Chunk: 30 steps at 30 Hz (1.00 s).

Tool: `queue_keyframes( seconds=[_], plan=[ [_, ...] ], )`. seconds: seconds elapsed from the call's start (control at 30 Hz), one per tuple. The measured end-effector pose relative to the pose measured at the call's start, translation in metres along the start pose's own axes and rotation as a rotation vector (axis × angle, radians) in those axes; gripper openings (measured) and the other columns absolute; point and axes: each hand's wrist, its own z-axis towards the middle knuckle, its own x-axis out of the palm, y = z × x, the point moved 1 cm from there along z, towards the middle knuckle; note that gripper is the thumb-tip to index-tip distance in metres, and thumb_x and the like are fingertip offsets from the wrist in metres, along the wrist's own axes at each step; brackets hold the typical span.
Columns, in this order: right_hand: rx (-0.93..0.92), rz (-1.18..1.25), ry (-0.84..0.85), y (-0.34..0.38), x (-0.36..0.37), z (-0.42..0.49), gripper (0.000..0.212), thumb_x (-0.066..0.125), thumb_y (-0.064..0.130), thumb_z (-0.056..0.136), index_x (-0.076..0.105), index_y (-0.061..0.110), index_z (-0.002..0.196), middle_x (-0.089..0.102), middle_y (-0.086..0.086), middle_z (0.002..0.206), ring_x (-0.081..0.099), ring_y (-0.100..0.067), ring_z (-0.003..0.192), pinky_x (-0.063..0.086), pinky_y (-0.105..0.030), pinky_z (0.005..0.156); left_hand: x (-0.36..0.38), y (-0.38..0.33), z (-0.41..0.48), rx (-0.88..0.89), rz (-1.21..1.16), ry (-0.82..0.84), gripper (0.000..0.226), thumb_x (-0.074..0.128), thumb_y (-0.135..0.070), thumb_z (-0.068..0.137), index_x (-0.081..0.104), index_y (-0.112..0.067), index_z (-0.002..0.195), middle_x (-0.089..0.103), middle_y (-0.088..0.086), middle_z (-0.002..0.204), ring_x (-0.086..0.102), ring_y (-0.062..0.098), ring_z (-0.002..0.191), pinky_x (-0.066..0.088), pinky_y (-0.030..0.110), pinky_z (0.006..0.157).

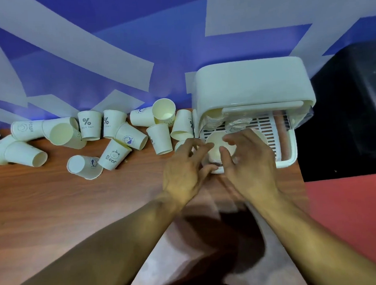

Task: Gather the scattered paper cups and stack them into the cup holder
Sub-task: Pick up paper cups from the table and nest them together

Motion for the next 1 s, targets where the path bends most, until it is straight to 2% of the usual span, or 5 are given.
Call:
queue_keyframes(
  seconds=[0.17,0.33,0.57,0.83,1.0],
  plan=[
    [-0.101,0.005,0.126,0.052,0.029,0.000,0.023,0.070,0.015,0.077,0.067,0.014,0.100,0.063,-0.003,0.097,0.062,-0.024,0.080,0.049,-0.032,0.063,-0.023,0.043,0.001,-0.209,-0.087,-0.123,0.028,0.062,-0.033,0.091,0.063,-0.020,0.115,0.052,0.002,0.117,0.056,0.018,0.091,0.050,0.035,0.067],
    [-0.175,-0.233,0.397,0.071,0.082,0.005,0.042,0.072,0.014,0.069,0.063,0.013,0.111,0.060,-0.006,0.106,0.059,-0.029,0.093,0.050,-0.034,0.073,-0.033,0.096,0.026,-0.474,0.057,0.057,0.035,0.062,-0.034,0.090,0.059,-0.027,0.123,0.052,-0.004,0.127,0.063,0.022,0.092,0.049,0.035,0.073],
    [-0.144,-0.544,0.692,0.056,0.126,0.022,0.048,0.028,0.007,0.087,0.048,0.011,0.130,0.051,-0.013,0.124,0.049,-0.037,0.114,0.048,-0.043,0.083,-0.025,0.123,0.057,-0.464,0.160,0.290,0.043,0.063,-0.026,0.091,0.049,-0.024,0.132,0.044,-0.001,0.139,0.058,0.026,0.112,0.046,0.039,0.086],
    [-0.098,-0.692,0.784,0.055,0.137,0.014,0.048,0.068,0.012,0.077,0.053,0.013,0.123,0.058,-0.011,0.111,0.061,-0.033,0.092,0.044,-0.033,0.055,-0.020,0.120,0.058,-0.445,0.145,0.310,0.042,0.070,-0.025,0.086,0.047,-0.024,0.121,0.052,0.004,0.116,0.059,0.027,0.097,0.043,0.039,0.078],
    [-0.070,-0.593,0.800,0.059,0.132,0.016,0.054,0.068,0.034,0.077,0.043,0.011,0.120,0.054,-0.009,0.119,0.060,-0.032,0.096,0.034,-0.033,0.061,-0.031,0.112,0.044,-0.460,0.085,0.214,0.041,0.067,-0.023,0.086,0.045,-0.026,0.121,0.062,0.002,0.114,0.061,0.028,0.096,0.050,0.041,0.076]
  ],
)
